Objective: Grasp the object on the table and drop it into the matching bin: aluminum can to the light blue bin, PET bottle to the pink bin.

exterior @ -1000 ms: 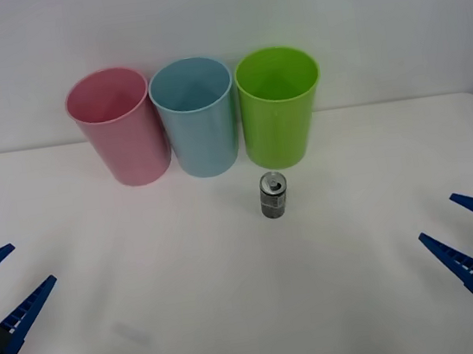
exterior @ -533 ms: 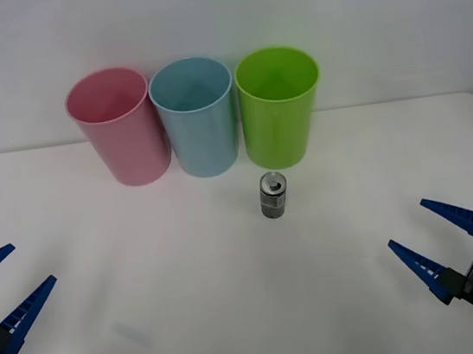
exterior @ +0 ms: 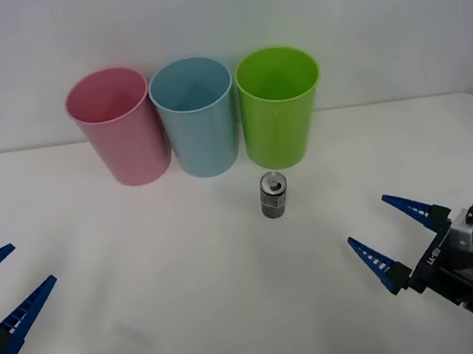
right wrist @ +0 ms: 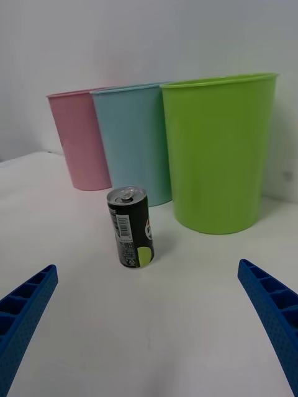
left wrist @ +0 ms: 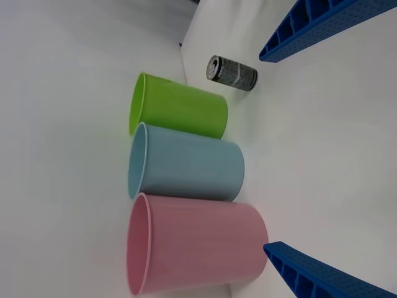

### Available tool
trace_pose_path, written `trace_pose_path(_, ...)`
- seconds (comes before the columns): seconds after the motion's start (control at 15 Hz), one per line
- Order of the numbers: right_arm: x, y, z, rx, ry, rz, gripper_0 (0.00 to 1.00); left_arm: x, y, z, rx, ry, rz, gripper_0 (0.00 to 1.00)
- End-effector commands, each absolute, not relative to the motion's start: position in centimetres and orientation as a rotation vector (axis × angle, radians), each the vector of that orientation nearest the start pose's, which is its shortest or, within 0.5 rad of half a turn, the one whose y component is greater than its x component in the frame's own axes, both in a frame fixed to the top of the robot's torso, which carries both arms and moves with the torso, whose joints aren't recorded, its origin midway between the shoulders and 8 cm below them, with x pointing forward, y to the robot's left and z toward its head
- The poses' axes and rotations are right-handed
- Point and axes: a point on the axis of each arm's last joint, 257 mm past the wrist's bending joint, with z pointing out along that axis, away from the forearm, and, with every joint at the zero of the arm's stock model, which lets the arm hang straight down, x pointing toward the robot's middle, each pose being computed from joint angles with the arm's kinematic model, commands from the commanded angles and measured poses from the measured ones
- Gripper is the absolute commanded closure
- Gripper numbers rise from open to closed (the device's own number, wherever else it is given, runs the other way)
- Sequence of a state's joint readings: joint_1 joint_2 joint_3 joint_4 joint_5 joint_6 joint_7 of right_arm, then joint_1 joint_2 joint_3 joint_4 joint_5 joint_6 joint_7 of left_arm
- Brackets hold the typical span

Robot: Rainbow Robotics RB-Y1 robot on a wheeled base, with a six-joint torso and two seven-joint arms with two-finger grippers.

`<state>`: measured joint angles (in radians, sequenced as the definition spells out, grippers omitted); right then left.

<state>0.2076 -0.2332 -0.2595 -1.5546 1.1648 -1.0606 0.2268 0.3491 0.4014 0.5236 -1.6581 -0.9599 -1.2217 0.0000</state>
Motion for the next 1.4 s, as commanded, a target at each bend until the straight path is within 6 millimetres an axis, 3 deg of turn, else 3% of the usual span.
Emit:
trace_pose_path(0.07, 41.1, -19.5, -25.2, -0.577, 1.455, 0.541, 0.0, 34.2, 33.0, -16.9, 0.465, 1.441, -0.567, 0.0)
trace_pose_path(0.67, 44.9, -14.6, -27.5, -0.605, 1.481, 0.54, 0.0, 34.2, 33.0, -16.9, 0.465, 1.441, -0.567, 0.0)
trace_pose_path(1.4, 49.3, -11.0, -29.6, -0.61, 1.536, 0.499, 0.0, 34.2, 33.0, -16.9, 0.465, 1.441, -0.567, 0.0)
